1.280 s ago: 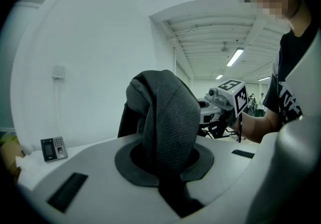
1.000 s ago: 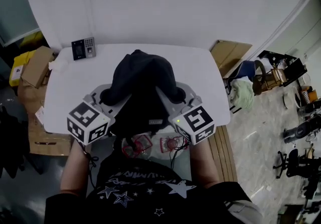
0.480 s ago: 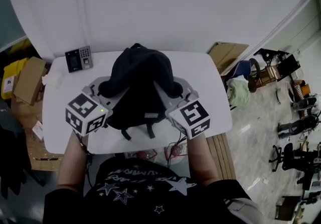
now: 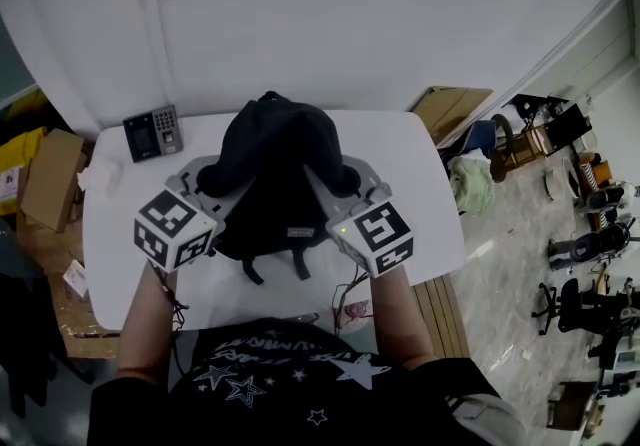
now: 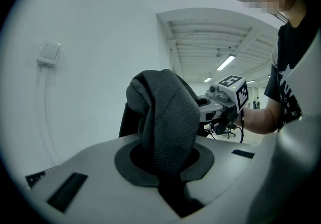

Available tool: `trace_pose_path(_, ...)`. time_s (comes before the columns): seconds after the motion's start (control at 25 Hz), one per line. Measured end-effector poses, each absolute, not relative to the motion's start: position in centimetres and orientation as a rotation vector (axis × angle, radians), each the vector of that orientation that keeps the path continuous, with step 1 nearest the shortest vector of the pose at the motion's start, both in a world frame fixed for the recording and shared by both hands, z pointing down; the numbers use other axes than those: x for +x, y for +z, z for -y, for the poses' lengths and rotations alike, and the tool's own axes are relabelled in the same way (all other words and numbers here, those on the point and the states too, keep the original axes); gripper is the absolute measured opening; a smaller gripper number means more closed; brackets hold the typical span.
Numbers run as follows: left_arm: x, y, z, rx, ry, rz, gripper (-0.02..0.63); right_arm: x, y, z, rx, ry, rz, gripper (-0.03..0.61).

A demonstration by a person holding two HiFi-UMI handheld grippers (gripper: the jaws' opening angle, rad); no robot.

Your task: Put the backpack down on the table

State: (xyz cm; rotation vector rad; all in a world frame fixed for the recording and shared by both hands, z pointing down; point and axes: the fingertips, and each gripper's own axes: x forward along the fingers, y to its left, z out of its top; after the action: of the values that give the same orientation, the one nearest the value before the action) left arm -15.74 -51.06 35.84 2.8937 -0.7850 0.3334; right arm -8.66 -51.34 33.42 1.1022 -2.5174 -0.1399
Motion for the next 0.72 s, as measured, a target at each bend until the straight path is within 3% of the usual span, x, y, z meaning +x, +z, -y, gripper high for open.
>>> trace_pose_path(0.44,-15.9,37.0,52.0,2.924,0.213,0.799,0.052,-8.2,35.0,52.5,1.127,-0.114,2.562,0.021)
trace_pose_path(0.72,-16.0,37.3,51.5,2.984,0.167,0.859,0.054,-8.3,35.0,52.0,1.163,-0.141,2.589,0.056)
